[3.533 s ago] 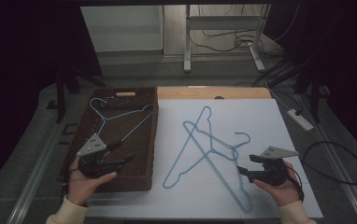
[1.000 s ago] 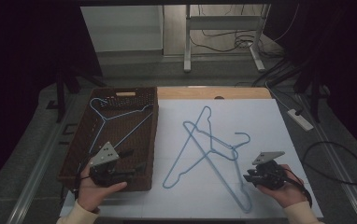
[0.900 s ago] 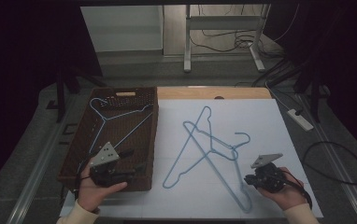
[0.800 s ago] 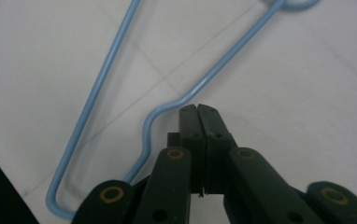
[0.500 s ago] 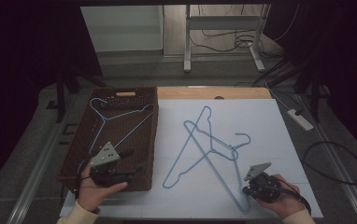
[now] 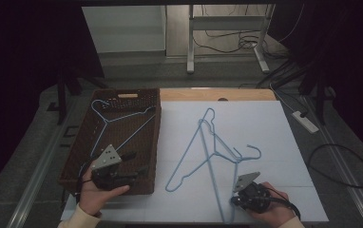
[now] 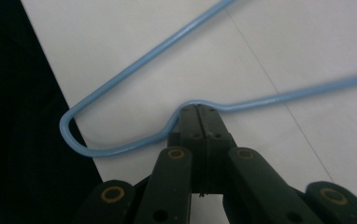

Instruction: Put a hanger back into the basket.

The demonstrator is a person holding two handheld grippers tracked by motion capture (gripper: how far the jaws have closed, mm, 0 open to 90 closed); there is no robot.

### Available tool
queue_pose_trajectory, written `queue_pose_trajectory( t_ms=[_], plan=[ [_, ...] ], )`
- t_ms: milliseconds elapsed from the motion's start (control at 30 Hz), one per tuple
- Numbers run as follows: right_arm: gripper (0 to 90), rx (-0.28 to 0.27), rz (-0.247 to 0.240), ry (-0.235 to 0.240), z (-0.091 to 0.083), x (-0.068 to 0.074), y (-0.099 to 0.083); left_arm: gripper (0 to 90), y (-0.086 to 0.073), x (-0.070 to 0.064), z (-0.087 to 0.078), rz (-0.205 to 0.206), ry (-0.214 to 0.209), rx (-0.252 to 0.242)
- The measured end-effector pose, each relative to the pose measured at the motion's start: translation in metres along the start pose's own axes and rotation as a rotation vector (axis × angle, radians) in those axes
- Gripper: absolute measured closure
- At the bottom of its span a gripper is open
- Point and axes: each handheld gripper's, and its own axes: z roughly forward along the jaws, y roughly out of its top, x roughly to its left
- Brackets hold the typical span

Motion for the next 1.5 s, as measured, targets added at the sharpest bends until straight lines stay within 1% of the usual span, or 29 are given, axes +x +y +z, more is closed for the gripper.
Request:
queue_pose_trajectory(
  t_ms=[67, 100, 167, 300, 333, 400, 467, 600, 700, 900, 1167, 1233, 1300, 1333, 1367, 1400, 1467, 1500],
  plan=[
    [90.0, 0.001, -0.009, 0.008, 0.003, 0.002, 0.004, 34.6, 0.0, 0.0, 0.0, 0.0, 0.0, 0.0],
    [90.0, 0.001, -0.016, 0.005, 0.003, 0.003, 0.005, 34.5, 0.0, 0.0, 0.0, 0.0, 0.0, 0.0],
    [90.0, -0.011, -0.023, 0.012, 0.005, 0.005, 0.01, 34.5, 0.0, 0.001, 0.0, 0.0, 0.0, 0.001],
    [90.0, -0.018, -0.04, 0.02, 0.009, 0.007, 0.016, 34.5, -0.001, 0.001, 0.0, 0.0, 0.002, 0.001],
    [90.0, -0.017, -0.039, 0.024, 0.008, 0.006, 0.016, 34.5, -0.001, 0.001, -0.001, -0.001, 0.002, 0.001],
    [90.0, -0.006, -0.035, 0.014, 0.008, 0.004, 0.014, 34.5, -0.001, 0.001, -0.001, -0.002, 0.003, 0.0],
    [90.0, -0.016, -0.025, 0.03, 0.007, 0.003, 0.01, 34.5, -0.001, 0.002, -0.001, -0.001, 0.002, 0.0],
    [90.0, -0.011, -0.054, 0.039, 0.006, 0.007, 0.008, 34.6, -0.001, 0.002, 0.0, -0.001, 0.003, 0.002],
    [90.0, -0.01, -0.069, 0.037, 0.006, 0.01, 0.008, 34.5, -0.001, 0.001, 0.0, 0.0, 0.003, 0.001],
    [90.0, -0.028, -0.097, 0.04, 0.012, 0.016, 0.017, 34.5, -0.001, 0.001, 0.0, 0.004, 0.003, 0.004],
    [90.0, -0.046, -0.108, 0.046, 0.019, 0.021, 0.029, 34.6, -0.001, 0.002, -0.001, 0.003, 0.003, 0.004],
    [90.0, -0.058, -0.102, 0.044, 0.018, 0.018, 0.028, 34.5, -0.002, 0.002, -0.001, 0.002, 0.003, 0.003],
    [89.5, -0.082, -0.085, 0.026, 0.013, 0.013, 0.027, 34.5, -0.002, 0.002, 0.0, 0.001, 0.003, 0.002],
    [88.3, -0.103, -0.067, 0.008, 0.007, 0.007, 0.026, 34.5, -0.002, 0.002, 0.0, 0.001, 0.003, 0.002],
    [87.7, -0.113, -0.057, -0.007, 0.003, 0.002, 0.026, 34.5, -0.002, 0.002, 0.0, 0.001, 0.003, 0.002],
    [87.7, -0.125, -0.037, -0.03, -0.003, -0.006, 0.024, 34.6, -0.002, 0.001, 0.0, 0.001, 0.003, 0.002],
    [86.2, -0.133, -0.024, -0.067, -0.012, -0.02, 0.023, 34.5, -0.002, 0.001, 0.0, 0.002, 0.004, 0.002],
    [83.0, -0.132, -0.015, -0.088, -0.017, -0.029, 0.023, 34.5, -0.002, 0.001, 0.0, 0.002, 0.003, 0.003]
  ],
)
